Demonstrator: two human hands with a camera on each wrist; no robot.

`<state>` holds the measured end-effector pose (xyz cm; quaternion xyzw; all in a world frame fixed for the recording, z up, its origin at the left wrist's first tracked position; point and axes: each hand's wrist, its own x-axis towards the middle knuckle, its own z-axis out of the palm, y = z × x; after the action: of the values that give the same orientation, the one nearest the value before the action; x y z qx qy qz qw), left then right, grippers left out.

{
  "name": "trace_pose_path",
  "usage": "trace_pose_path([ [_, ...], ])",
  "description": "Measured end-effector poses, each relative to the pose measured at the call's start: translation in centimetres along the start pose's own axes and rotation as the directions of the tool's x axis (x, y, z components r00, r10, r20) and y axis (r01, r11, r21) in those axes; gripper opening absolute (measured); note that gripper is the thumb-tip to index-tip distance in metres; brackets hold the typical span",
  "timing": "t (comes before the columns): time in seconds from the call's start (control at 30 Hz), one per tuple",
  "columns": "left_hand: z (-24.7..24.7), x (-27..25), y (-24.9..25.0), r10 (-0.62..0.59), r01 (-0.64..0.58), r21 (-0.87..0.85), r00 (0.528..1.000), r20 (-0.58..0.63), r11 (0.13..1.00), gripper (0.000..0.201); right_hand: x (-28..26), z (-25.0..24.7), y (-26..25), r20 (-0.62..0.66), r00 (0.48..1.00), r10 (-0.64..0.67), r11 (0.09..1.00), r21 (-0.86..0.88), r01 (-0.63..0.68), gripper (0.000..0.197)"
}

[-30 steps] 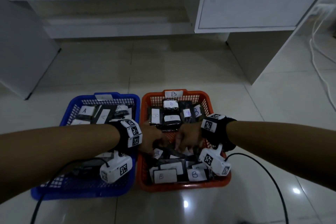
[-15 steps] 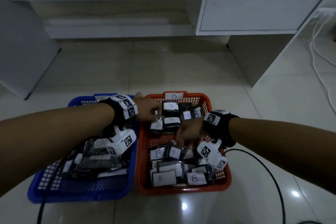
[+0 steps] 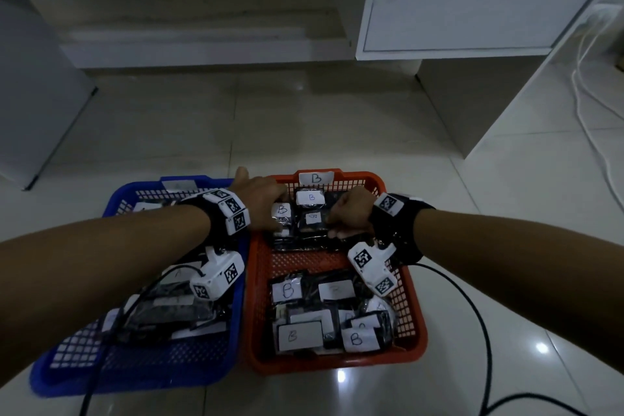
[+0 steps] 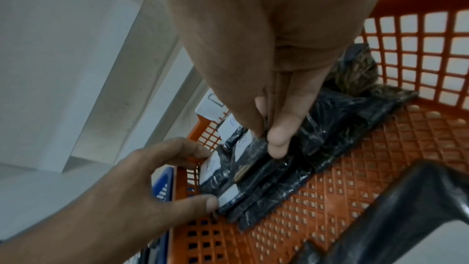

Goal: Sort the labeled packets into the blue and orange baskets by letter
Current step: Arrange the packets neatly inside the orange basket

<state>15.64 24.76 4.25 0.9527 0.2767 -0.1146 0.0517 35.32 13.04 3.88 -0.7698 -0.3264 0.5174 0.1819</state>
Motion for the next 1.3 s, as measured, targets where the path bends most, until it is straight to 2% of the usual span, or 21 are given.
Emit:
trace_pose_path([
  [0.03,0.2,-0.1,0.0,0.014,-0.014,0.009,1.000,0.010,1.000,0.039,0.2,0.2,0.0,-0.002,1.000,-0.025,1.000,-0.013,0.025,0.005],
  [0.17,1.0,0.0,-0.1,0.013,-0.013,-0.013,1.000,-0.014,1.000,0.037,0.7,0.5,0.2,-0.028,0.995,-0.096,0.991,-0.092,0.093,0.013],
  [0.27,1.1,0.1,-0.2,0.007,-0.008,-0.050,1.000,-0.014,0.999,0.035,0.6,0.6,0.4,-0.040,0.992,-0.122,0.986,-0.122,0.116,0.013],
  [0.4,0.7,-0.4,0.2,0.026,-0.026,0.004,0.998,-0.060,1.000,0.040,0.0,0.0,0.3,-0.053,0.990,-0.134,0.976,-0.182,0.122,0.006],
  [0.47,0.1,-0.9,0.9,0.070,-0.072,-0.013,0.989,-0.133,0.997,0.032,-0.8,-0.5,0.2,-0.052,0.987,-0.153,0.953,-0.270,0.134,0.013],
  [0.5,-0.2,-1.2,1.4,0.104,-0.114,-0.061,0.983,-0.149,0.992,0.024,-1.2,-0.7,0.2,-0.008,0.987,-0.162,0.936,-0.317,0.151,0.017],
  [0.53,-0.5,-1.4,1.9,0.140,-0.155,-0.140,0.984,-0.113,0.978,0.018,-1.8,-0.7,0.2,0.070,0.986,-0.151,0.916,-0.364,0.166,0.019],
  [0.6,-1.0,-2.1,3.1,0.227,-0.179,-0.337,0.968,0.108,0.924,0.014,-3.1,-0.4,0.5,0.266,0.963,-0.044,0.866,-0.470,0.169,0.019],
  [0.67,-1.1,-2.9,4.6,0.321,-0.139,-0.462,0.883,0.343,0.876,0.015,-4.3,0.2,1.0,0.386,0.918,0.088,0.804,-0.572,0.164,0.020],
  [0.73,-0.6,-3.6,5.9,0.384,-0.114,-0.521,0.808,0.447,0.846,0.018,-5.3,0.7,1.3,0.423,0.895,0.140,0.768,-0.617,0.171,0.024],
  [0.83,0.3,-4.4,7.4,0.405,-0.093,-0.547,0.776,0.484,0.832,0.026,-7.0,1.0,0.9,0.453,0.868,0.205,0.740,-0.651,0.166,0.034],
  [0.97,1.3,-5.1,8.2,0.368,-0.092,-0.503,0.794,0.483,0.859,0.023,-8.8,1.2,0.2,0.479,0.802,0.358,0.596,-0.778,0.198,0.034],
  [1.03,1.6,-5.4,8.6,0.349,-0.078,-0.500,0.807,0.476,0.862,0.021,-9.0,1.5,0.5,0.470,0.819,0.328,0.558,-0.796,0.234,0.038],
  [1.1,1.7,-5.6,8.8,0.327,-0.058,-0.498,0.819,0.472,0.865,0.021,-9.3,1.8,0.7,0.461,0.846,0.268,0.568,-0.785,0.248,0.034],
  [1.17,1.8,-5.9,8.9,0.332,-0.063,-0.498,0.816,0.473,0.865,0.026,-9.1,2.0,1.0,0.500,0.833,0.237,0.606,-0.746,0.276,0.029],
  [1.3,1.7,-6.1,8.8,0.345,-0.066,-0.496,0.797,0.496,0.866,0.031,-9.0,3.1,1.8,0.537,0.823,0.184,0.610,-0.719,0.332,0.031],
])
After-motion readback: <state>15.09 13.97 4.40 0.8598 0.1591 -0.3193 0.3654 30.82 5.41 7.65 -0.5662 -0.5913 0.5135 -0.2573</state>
